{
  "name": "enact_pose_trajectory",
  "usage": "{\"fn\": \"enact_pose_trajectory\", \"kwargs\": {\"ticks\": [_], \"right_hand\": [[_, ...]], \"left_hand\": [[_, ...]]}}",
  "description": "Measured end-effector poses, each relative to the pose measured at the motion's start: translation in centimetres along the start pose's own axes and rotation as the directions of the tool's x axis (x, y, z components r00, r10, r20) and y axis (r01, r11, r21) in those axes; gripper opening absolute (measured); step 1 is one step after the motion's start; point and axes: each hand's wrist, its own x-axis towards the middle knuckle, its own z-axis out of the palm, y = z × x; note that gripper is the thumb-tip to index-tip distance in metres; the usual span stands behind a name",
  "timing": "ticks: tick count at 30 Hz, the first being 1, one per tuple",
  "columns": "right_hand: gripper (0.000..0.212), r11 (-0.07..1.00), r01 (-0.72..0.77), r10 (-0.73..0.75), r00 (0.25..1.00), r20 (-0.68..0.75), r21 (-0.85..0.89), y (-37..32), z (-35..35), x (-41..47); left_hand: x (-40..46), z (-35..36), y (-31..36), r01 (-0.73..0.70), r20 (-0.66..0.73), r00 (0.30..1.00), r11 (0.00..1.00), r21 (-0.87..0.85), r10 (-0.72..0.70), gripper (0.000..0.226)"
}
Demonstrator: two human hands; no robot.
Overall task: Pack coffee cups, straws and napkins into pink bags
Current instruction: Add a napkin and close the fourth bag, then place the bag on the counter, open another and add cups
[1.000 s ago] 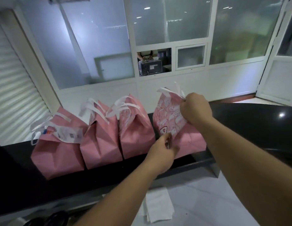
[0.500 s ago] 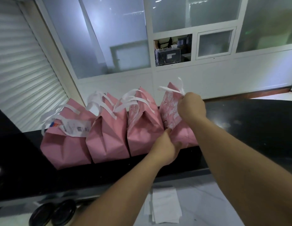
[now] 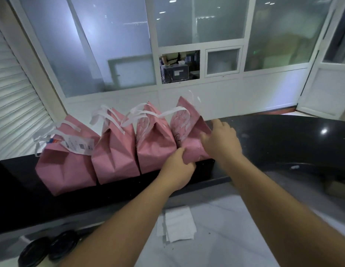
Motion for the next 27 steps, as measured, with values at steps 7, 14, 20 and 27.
{"fn": "enact_pose_trajectory", "kwargs": {"ticks": [7,14,20,27], "right_hand": [[0.053,0.987,-0.156,0.157,0.987,0.015,-0.048,3.0,-1.4,-11.5],[0.057,0.911,-0.383,0.383,0.923,-0.029,-0.156,4.8,-1.5,-22.8],[0.064,0.799,-0.582,0.574,0.813,-0.096,-0.154,7.1,-4.3,-31.9],[0.061,0.644,-0.761,0.734,0.645,-0.214,-0.082,11.7,-9.8,-43.2]], "left_hand": [[-5.1,1.8,-1.4,-0.111,0.093,0.99,0.994,0.011,0.11,0.063],[-11.5,4.9,-2.5,-0.234,0.314,0.922,0.972,-0.019,0.228,0.063],[-18.0,9.4,-1.2,-0.347,0.481,0.813,0.937,-0.048,0.326,0.059],[-26.6,16.5,2.6,-0.47,0.633,0.656,0.879,-0.085,0.412,0.059]]}}
